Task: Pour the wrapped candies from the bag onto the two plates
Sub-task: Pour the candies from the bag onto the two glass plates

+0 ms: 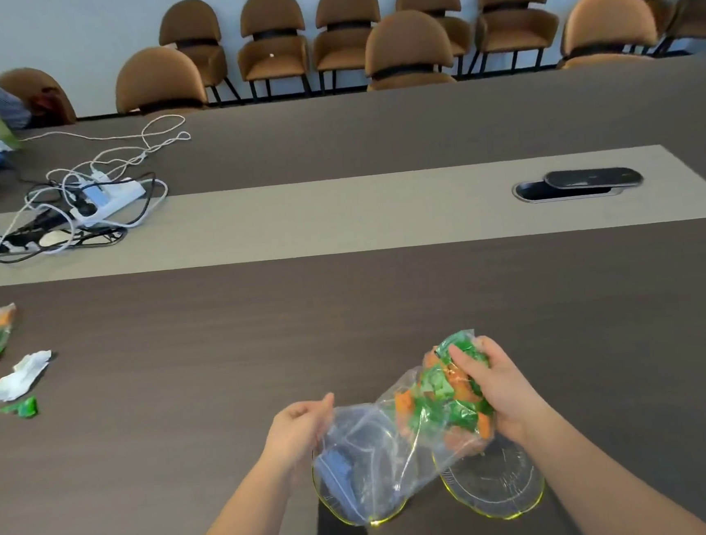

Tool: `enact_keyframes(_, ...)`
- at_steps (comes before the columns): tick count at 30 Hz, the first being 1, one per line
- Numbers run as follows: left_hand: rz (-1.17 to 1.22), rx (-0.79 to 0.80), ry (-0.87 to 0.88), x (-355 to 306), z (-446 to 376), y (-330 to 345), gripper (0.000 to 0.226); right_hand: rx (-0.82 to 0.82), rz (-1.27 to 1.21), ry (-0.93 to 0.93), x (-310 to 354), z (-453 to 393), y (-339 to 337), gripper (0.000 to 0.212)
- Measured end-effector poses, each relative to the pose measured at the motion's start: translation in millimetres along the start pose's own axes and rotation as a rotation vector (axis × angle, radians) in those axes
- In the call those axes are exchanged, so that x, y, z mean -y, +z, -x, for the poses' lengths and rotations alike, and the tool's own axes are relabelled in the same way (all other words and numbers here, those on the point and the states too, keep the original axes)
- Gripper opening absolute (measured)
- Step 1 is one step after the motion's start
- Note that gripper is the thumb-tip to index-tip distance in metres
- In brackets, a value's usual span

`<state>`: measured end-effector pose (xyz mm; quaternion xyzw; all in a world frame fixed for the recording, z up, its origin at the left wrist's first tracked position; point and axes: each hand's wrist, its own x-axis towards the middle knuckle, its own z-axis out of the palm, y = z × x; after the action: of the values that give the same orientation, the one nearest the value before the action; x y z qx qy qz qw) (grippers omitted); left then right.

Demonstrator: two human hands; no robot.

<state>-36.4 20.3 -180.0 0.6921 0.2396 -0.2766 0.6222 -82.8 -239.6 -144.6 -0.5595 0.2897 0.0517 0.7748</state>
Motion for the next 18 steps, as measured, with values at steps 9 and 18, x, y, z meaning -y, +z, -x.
enact_keyframes(9, -0.171, -0.083, 0.136, 6, -4, 1, 0.008, 0.098, 0.116, -0.079, 4, 6, 19, 0.018)
enact_keyframes(18, -0.317, -0.146, 0.194, 1, -4, -1, 0.014, 0.173, 0.209, -0.103, 11, 8, 29, 0.026)
